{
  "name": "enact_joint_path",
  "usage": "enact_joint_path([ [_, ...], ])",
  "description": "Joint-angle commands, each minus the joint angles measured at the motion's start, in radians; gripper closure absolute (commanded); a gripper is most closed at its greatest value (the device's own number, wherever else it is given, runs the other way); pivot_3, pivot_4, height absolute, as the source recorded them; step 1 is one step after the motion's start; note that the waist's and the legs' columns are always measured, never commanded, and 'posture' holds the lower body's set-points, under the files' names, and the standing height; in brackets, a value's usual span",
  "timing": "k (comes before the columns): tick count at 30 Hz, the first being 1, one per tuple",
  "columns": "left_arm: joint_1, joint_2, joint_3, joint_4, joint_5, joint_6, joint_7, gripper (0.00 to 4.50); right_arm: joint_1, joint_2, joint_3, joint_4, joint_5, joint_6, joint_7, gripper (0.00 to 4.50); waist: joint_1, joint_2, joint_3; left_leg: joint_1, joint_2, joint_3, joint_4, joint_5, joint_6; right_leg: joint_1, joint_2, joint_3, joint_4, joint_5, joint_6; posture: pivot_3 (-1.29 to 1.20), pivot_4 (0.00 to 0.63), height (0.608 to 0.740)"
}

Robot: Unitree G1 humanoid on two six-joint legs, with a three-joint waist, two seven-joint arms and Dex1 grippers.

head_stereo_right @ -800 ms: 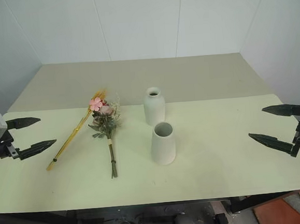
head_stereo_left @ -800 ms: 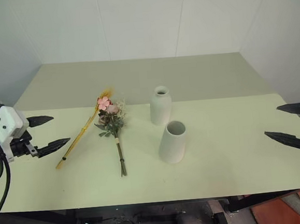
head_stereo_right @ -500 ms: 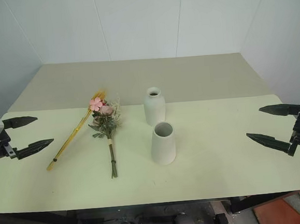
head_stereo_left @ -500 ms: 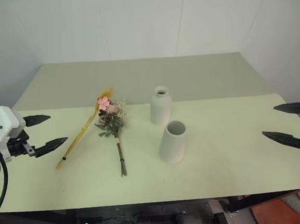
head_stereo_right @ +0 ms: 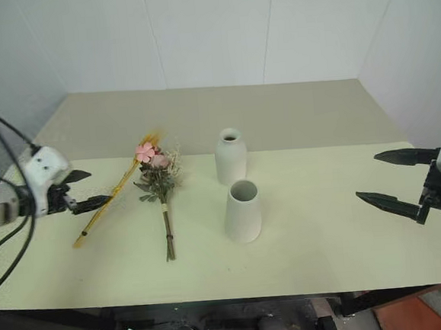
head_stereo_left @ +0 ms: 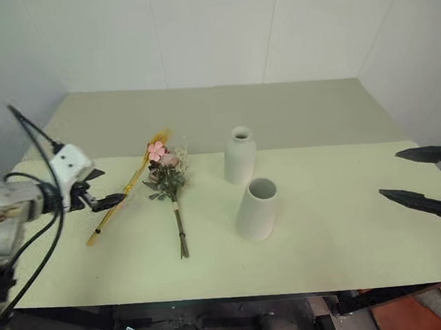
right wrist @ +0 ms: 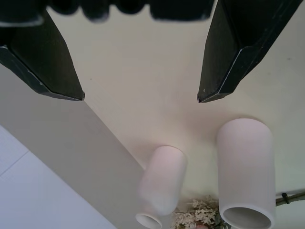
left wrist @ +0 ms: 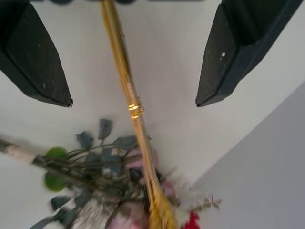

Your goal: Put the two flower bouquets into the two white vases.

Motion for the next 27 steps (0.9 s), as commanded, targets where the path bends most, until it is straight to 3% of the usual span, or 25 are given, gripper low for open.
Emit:
enact_joint_path([
  [1,-0.117,-0.03,-0.089,0.104,0.074,0.016,-0.039,0.0,0.01,0.0,-0.042,-0.03,0.017,-0.001,-0.01,0.05,0.002,0.0,0.0,-0.001,0.0,0.0,0.0,0.0,0.0,0.0,0.0,0.0,0.0,0.0,0.0,0.0,0.15,0.74],
  [10,-0.28,-0.128,-0.183,0.36,0.167,-0.087,-0.112,0.0,0.092,0.029,-0.102,-0.122,0.036,0.028,-0.04,0.05,0.004,0.0,0.0,-0.001,-0.001,-0.002,0.002,0.0,0.0,0.0,0.0,0.0,0.0,0.001,0.002,0.0,0.15,0.74],
  [14,-0.304,-0.158,-0.174,0.387,0.177,-0.108,-0.119,0.89,0.122,0.032,-0.133,-0.151,0.046,0.041,-0.046,0.0,0.008,0.0,0.0,-0.001,-0.001,-0.002,0.002,0.0,0.0,0.001,0.0,0.0,0.0,0.001,0.002,0.0,0.15,0.74],
  [24,-0.292,-0.183,-0.161,0.374,0.194,-0.089,-0.11,4.24,0.118,0.041,-0.099,-0.137,0.042,0.027,-0.064,0.0,0.006,0.0,0.0,-0.001,-0.001,-0.003,0.002,0.0,0.0,0.001,0.0,0.0,0.0,0.001,0.002,0.0,0.15,0.74],
  [25,-0.291,-0.182,-0.154,0.372,0.193,-0.086,-0.104,4.46,0.116,0.041,-0.098,-0.134,0.041,0.026,-0.064,0.0,0.006,0.0,0.0,-0.001,-0.001,-0.003,0.002,0.0,0.0,0.001,0.0,0.0,0.0,0.001,0.002,0.0,0.15,0.74],
  [27,-0.29,-0.177,-0.141,0.365,0.192,-0.093,-0.093,4.46,0.113,0.04,-0.095,-0.131,0.041,0.024,-0.064,0.0,0.006,0.0,0.0,-0.001,-0.001,-0.003,0.002,0.0,0.0,0.001,0.0,0.0,0.0,0.001,0.002,0.0,0.15,0.74],
])
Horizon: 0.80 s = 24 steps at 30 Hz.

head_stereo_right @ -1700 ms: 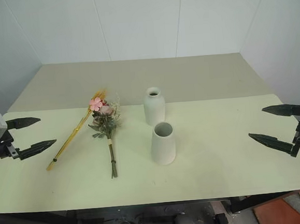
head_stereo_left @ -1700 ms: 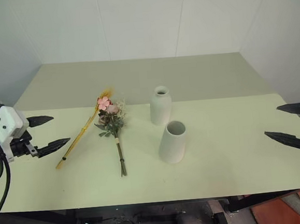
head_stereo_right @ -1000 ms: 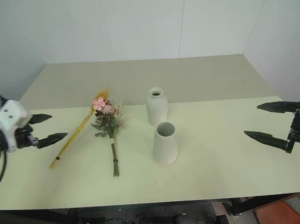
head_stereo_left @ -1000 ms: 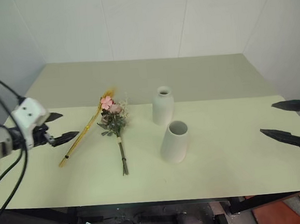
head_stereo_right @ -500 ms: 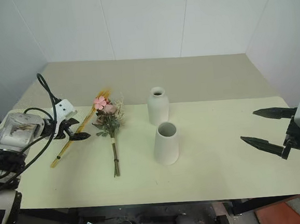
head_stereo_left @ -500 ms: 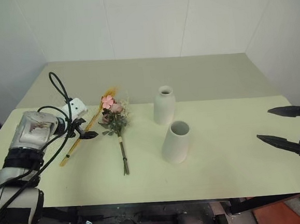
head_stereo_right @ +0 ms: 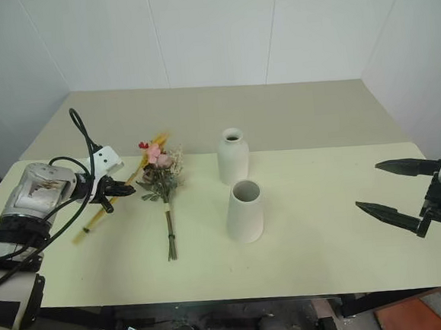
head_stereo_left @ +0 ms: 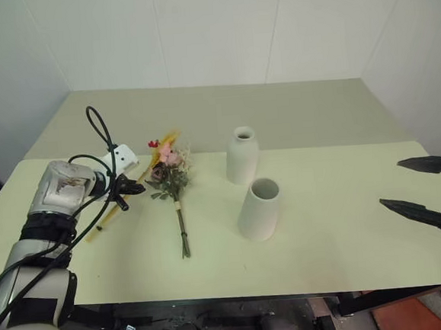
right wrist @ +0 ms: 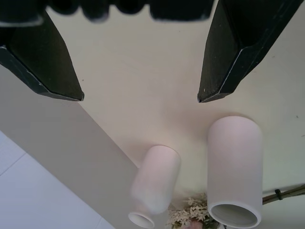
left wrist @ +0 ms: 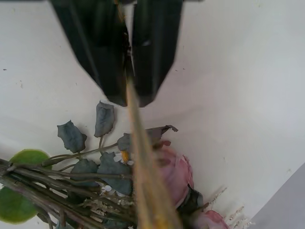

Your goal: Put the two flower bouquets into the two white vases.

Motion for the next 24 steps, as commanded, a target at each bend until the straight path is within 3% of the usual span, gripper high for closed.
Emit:
enact_joint_path([
  [1,-0.018,0.018,0.058,-0.029,-0.008,-0.012,0.029,4.46,-0.018,-0.001,-0.017,-0.001,0.005,-0.015,-0.009,0.0,0.0,0.0,0.0,0.0,0.0,0.0,0.0,0.0,0.0,0.0,0.0,0.0,0.0,0.0,0.0,0.0,0.15,0.74],
  [4,-0.026,0.044,0.147,-0.084,-0.072,-0.022,0.018,4.46,-0.018,-0.001,-0.018,0.0,0.004,-0.018,-0.01,0.0,0.0,0.0,0.0,0.0,0.0,0.0,0.0,0.0,0.0,0.0,0.0,0.0,0.0,0.0,0.0,0.0,0.15,0.74],
  [9,-0.11,0.03,0.407,-0.162,-0.288,-0.081,0.032,4.46,-0.006,-0.002,-0.037,-0.003,0.004,-0.019,-0.01,0.0,0.001,0.0,0.0,-0.001,0.0,-0.001,0.0,0.0,0.0,0.0,0.0,0.0,0.0,0.0,0.0,0.0,0.15,0.74],
  [13,-0.24,-0.134,0.574,-0.033,-0.402,-0.26,0.221,4.46,-0.011,-0.001,-0.029,0.002,0.0,-0.024,-0.015,0.0,0.013,0.0,0.0,0.001,-0.001,-0.001,0.002,0.0,0.0,0.003,-0.001,-0.001,0.0,0.0,0.001,0.0,0.15,0.74],
  [17,-0.316,-0.324,0.614,0.127,-0.4,-0.426,0.398,4.46,-0.038,0.005,0.001,0.011,-0.002,-0.036,-0.027,0.0,0.019,0.0,-0.002,0.002,-0.002,-0.002,0.005,0.0,0.0,0.007,-0.001,0.0,-0.001,0.002,0.004,0.0,0.15,0.74],
  [21,-0.419,-0.469,0.689,0.327,-0.461,-0.591,0.471,4.46,-0.053,0.014,0.017,0.002,-0.006,-0.039,-0.04,0.0,0.02,-0.002,0.0,-0.001,-0.002,-0.002,0.008,0.0,0.0,0.005,-0.001,0.0,-0.002,0.003,0.005,0.0,0.15,0.74],
  [24,-0.499,-0.523,0.78,0.478,-0.547,-0.659,0.457,4.46,-0.056,0.027,0.027,-0.021,-0.009,-0.036,-0.067,0.0,0.01,-0.002,0.0,-0.009,-0.002,-0.004,0.009,0.0,0.0,0.0,-0.001,0.0,-0.004,0.004,0.006,0.0,0.15,0.74],
])
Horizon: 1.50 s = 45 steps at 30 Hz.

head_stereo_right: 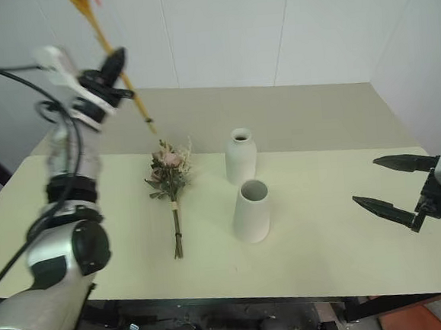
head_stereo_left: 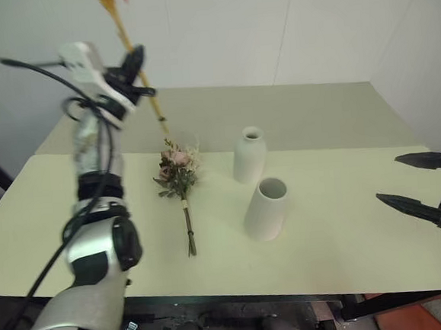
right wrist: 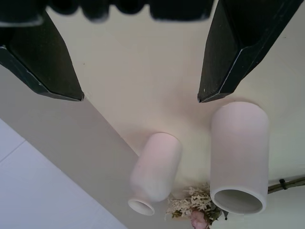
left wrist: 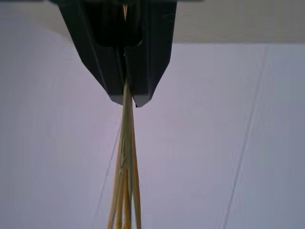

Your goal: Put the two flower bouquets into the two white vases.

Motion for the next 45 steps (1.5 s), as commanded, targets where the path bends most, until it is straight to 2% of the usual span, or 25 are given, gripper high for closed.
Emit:
enact_joint_path([
  [1,-0.133,-0.017,0.1,0.103,-0.1,-0.104,0.004,4.46,-0.007,0.015,-0.01,-0.049,-0.007,-0.016,-0.043,0.0,-0.01,0.0,0.0,-0.001,0.0,0.0,0.0,0.0,0.0,0.0,0.0,0.0,-0.001,0.001,-0.001,0.0,0.15,0.74],
  [5,-0.192,-0.054,0.151,0.195,-0.144,-0.086,0.002,4.46,0.051,0.05,-0.053,-0.142,0.009,0.009,-0.085,0.0,-0.013,0.0,0.0,0.0,-0.001,-0.001,-0.003,-0.001,0.001,0.002,0.0,0.0,-0.005,0.001,0.001,0.0,0.15,0.74],
  [14,-0.215,-0.13,0.148,0.238,-0.143,-0.019,-0.093,4.46,0.242,0.13,-0.196,-0.32,0.036,0.062,-0.148,0.0,-0.009,0.0,0.0,0.0,-0.004,-0.004,-0.003,0.0,0.0,0.004,-0.001,0.0,-0.008,0.002,0.004,0.0,0.15,0.74],
  [20,-0.206,-0.178,0.134,0.248,-0.122,-0.034,-0.133,4.46,0.252,0.131,-0.197,-0.345,0.04,0.076,-0.168,0.0,-0.013,0.0,0.0,0.0,-0.005,-0.005,-0.003,0.0,0.0,0.004,-0.001,0.0,-0.008,0.002,0.004,0.0,0.15,0.74],
  [28,-0.208,-0.184,0.13,0.262,-0.098,-0.068,-0.135,4.46,0.271,0.143,-0.212,-0.367,0.043,0.074,-0.171,0.0,-0.012,0.0,0.0,0.0,-0.005,-0.006,-0.003,0.0,0.0,0.003,-0.001,0.001,-0.008,0.002,0.004,0.0,0.15,0.74],
  [45,-0.175,-0.227,0.028,0.28,0.058,-0.1,-0.156,4.46,0.322,0.154,-0.266,-0.399,0.08,0.071,-0.182,0.0,-0.012,0.0,0.0,0.0,-0.005,-0.006,-0.003,0.0,0.0,0.004,-0.001,0.001,-0.008,0.002,0.004,0.0,0.15,0.74],
])
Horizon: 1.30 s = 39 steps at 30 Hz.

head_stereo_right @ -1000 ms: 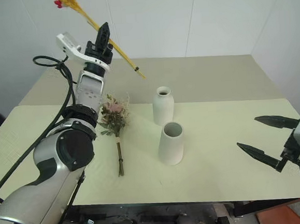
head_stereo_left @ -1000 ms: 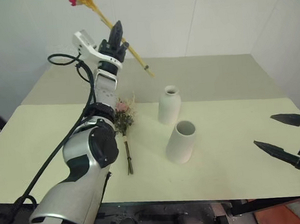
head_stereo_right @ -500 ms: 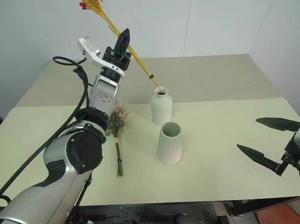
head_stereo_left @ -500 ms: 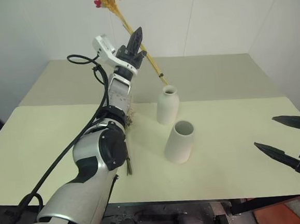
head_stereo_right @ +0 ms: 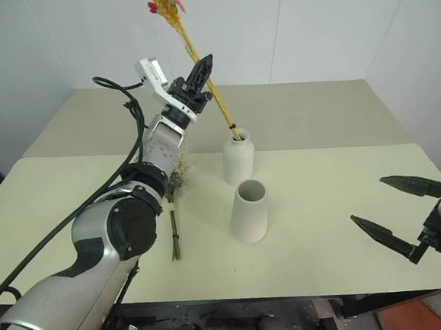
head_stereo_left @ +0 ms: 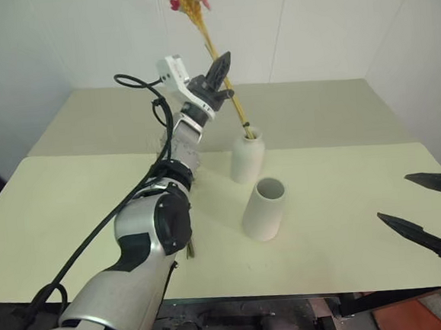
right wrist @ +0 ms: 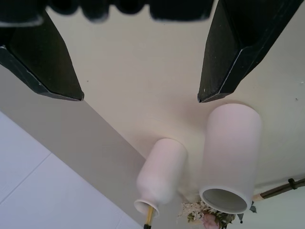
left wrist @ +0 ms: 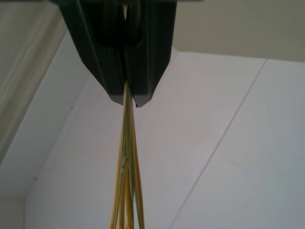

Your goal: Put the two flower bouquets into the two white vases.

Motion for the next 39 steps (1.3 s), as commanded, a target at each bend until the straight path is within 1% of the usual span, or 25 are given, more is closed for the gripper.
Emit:
enact_joint_path([
  [1,-0.01,-0.003,-0.038,-0.006,0.048,-0.043,0.004,4.46,0.002,0.008,-0.062,-0.032,0.033,-0.003,-0.01,0.0,0.0,0.0,0.0,0.0,0.0,0.0,0.0,0.0,0.0,0.0,0.0,0.0,0.0,0.0,0.0,0.0,0.15,0.74],
  [9,-0.009,-0.001,-0.079,-0.005,0.109,-0.074,-0.007,4.46,-0.025,0.011,-0.07,-0.046,0.074,-0.005,-0.032,0.0,0.0,0.0,0.0,0.0,0.0,0.0,0.0,0.0,0.0,0.0,0.0,0.0,0.0,0.0,0.0,0.0,0.15,0.74],
  [13,0.004,-0.001,-0.147,-0.005,0.184,-0.12,-0.01,4.46,-0.05,0.011,-0.065,-0.041,0.093,0.002,-0.046,0.0,0.0,0.0,0.0,0.0,0.0,0.0,0.0,0.0,0.0,0.0,0.0,0.0,0.0,0.0,0.0,0.0,0.15,0.74],
  [17,0.012,-0.001,-0.162,-0.004,0.204,-0.131,-0.009,4.46,-0.048,0.007,-0.059,-0.035,0.088,-0.004,-0.045,0.0,0.0,0.0,0.0,0.0,0.0,0.0,0.0,0.0,0.0,0.0,0.0,0.0,0.0,0.0,0.0,0.0,0.15,0.74],
  [20,0.015,0.001,-0.17,-0.004,0.218,-0.137,-0.008,3.78,-0.049,0.004,-0.057,-0.028,0.085,-0.006,-0.043,0.0,0.0,0.0,0.0,0.0,0.0,0.0,0.0,0.0,0.0,0.0,0.0,0.0,0.0,0.0,0.0,0.0,0.15,0.74],
  [22,0.02,0.009,-0.214,-0.005,0.272,-0.166,0.015,3.19,-0.052,0.001,-0.055,-0.023,0.083,-0.006,-0.042,0.0,0.0,0.0,0.0,0.0,0.0,0.0,0.0,0.0,0.0,0.0,0.0,0.0,0.0,0.0,0.0,0.0,0.15,0.74],
  [26,0.024,0.042,-0.335,-0.005,0.402,-0.215,0.041,1.84,-0.053,-0.004,-0.049,-0.006,0.07,-0.01,-0.038,0.0,0.0,0.0,0.0,0.0,0.0,-0.001,0.0,0.0,0.0,0.0,0.0,0.0,0.0,0.0,0.0,0.0,0.15,0.74],
  [29,0.016,0.074,-0.379,-0.004,0.442,-0.203,0.026,0.84,-0.061,-0.008,-0.038,0.007,0.063,-0.013,-0.039,0.0,0.0,0.0,0.0,0.0,0.0,-0.001,0.0,0.0,0.0,0.0,0.0,0.0,0.0,0.0,0.0,0.0,0.15,0.74],
  [31,0.011,0.096,-0.385,-0.005,0.445,-0.179,0.001,0.2,-0.067,-0.009,-0.03,0.013,0.057,-0.014,-0.039,0.0,-0.001,0.0,0.0,0.0,0.0,-0.001,0.0,0.0,0.0,0.0,0.0,0.0,0.0,0.0,0.0,0.0,0.15,0.74],
  [32,0.009,0.111,-0.383,-0.006,0.439,-0.163,-0.029,0.03,-0.07,-0.01,-0.026,0.016,0.055,-0.015,-0.039,0.0,-0.001,0.0,0.0,0.0,0.0,-0.001,0.0,0.0,0.0,0.0,0.0,0.0,0.0,0.0,0.0,0.0,0.15,0.74],
  [35,0.014,0.161,-0.381,-0.014,0.428,-0.146,-0.1,0.03,-0.081,-0.012,-0.014,0.029,0.045,-0.018,-0.036,0.0,-0.002,0.0,0.0,0.0,0.0,-0.001,0.0,0.0,0.0,0.0,0.0,0.0,0.0,0.0,0.0,0.0,0.15,0.74],
  [39,0.009,0.232,-0.299,-0.029,0.319,-0.042,-0.302,0.03,-0.111,-0.023,0.019,0.064,0.028,-0.024,-0.027,0.0,-0.004,0.0,0.0,0.0,0.0,-0.001,0.0,0.0,0.0,0.0,0.0,0.0,0.001,0.0,0.0,0.0,0.15,0.74],
])
